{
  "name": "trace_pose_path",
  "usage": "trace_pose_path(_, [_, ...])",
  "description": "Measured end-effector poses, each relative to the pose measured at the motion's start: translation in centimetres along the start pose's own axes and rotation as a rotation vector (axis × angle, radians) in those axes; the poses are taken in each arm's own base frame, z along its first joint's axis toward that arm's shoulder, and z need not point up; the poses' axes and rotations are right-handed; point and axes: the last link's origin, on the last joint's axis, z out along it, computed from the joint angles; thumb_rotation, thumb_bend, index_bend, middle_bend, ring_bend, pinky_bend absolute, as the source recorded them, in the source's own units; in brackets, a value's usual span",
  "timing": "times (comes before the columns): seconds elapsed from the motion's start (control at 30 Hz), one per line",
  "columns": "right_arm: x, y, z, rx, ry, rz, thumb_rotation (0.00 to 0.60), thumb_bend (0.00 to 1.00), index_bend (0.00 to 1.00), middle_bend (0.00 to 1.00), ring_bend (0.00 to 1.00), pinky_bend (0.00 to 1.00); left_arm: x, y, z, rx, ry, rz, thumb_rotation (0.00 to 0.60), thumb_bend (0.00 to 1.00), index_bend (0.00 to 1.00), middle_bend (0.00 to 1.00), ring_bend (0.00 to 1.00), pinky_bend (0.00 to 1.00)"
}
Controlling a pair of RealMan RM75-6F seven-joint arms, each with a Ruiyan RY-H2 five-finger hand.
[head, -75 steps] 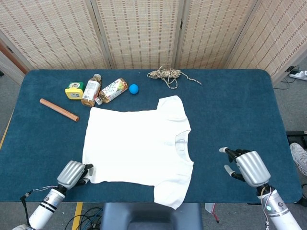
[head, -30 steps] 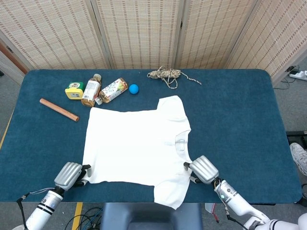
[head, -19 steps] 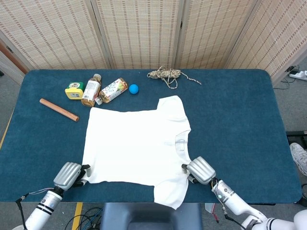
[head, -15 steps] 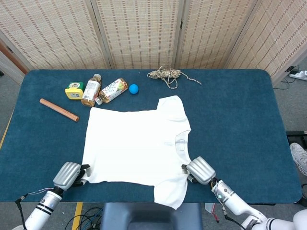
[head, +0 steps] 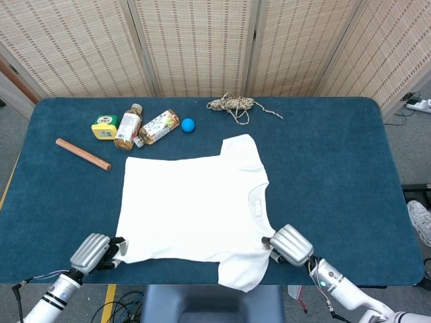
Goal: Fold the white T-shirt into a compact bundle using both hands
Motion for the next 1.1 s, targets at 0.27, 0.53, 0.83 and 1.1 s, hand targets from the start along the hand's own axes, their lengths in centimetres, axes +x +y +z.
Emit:
trace_pose_path(0.27, [1.5,-0.5,-2.7,0.045,0.020,0.001,0.600,0.56,0.76,0.98,0.97,1.00,0.7,0.9,-3.0,0.003,-0.032,-0.042,0.600,0.55,0.68,0.96,0.88,0.95])
trace_pose_path(0.53, [2.6,-0.7,-5.9,0.059,0.032,0.009,0.600,0.56,0.77,0.99,0.97,1.00,0.9,1.6,-5.6,0.014,-0.034,-0.075,0.600,0.55,0.69,0.96,0.88,0.95])
trace_pose_path(0.83, [3.0,-1.3,-9.1,0.038,0.064,0.037,0.600,0.57,0.79,0.99,0.97,1.00,0.4,2.2,-8.1,0.033,-0.051,-0.122,0.600,0.55,0.69,0.96,0.88,0.95])
trace_pose_path(1.1, [2.8,-2.2,-11.2,0.045,0.049,0.062,0.600,0.57,0.79,1.00,0.98,1.00,0.0,2.6,-9.8,0.043,-0.088,-0.168,0.600,0.55,0.69,0.96,0.88,0.95])
